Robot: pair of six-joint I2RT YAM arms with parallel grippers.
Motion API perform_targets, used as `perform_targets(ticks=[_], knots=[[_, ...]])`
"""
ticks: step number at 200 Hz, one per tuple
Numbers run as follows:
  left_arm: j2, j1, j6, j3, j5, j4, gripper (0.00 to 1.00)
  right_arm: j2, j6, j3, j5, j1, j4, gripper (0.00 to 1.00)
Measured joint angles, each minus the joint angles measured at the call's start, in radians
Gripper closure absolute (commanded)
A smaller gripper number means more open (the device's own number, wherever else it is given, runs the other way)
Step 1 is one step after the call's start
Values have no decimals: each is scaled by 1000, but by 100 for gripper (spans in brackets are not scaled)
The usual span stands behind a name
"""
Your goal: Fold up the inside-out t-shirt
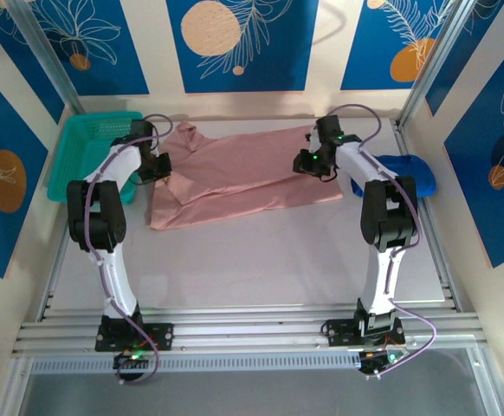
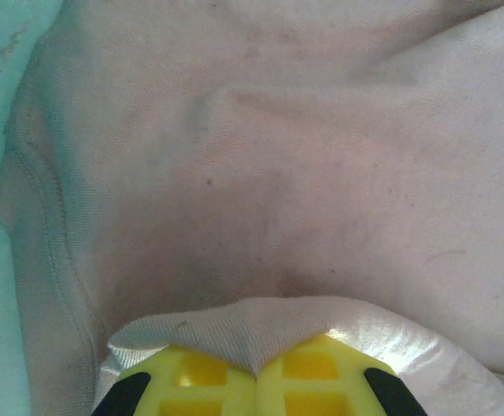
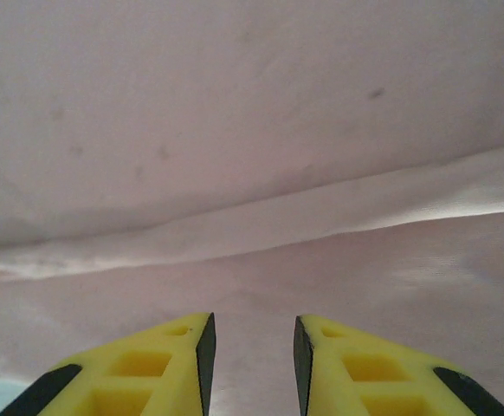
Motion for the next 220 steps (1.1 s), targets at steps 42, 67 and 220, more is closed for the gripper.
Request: perform_targets(ticks=[42,67,220], knots=[[15,0,-18,19,-16,37,67,1,-2,-34,-26,26,16,68],[0,0,-25,4,-16,76,57,0,-1,-62,-31,25,31,68],[-527,-2,-67,-714,-116,266,46,18,67,-128,-1,48,8,70]])
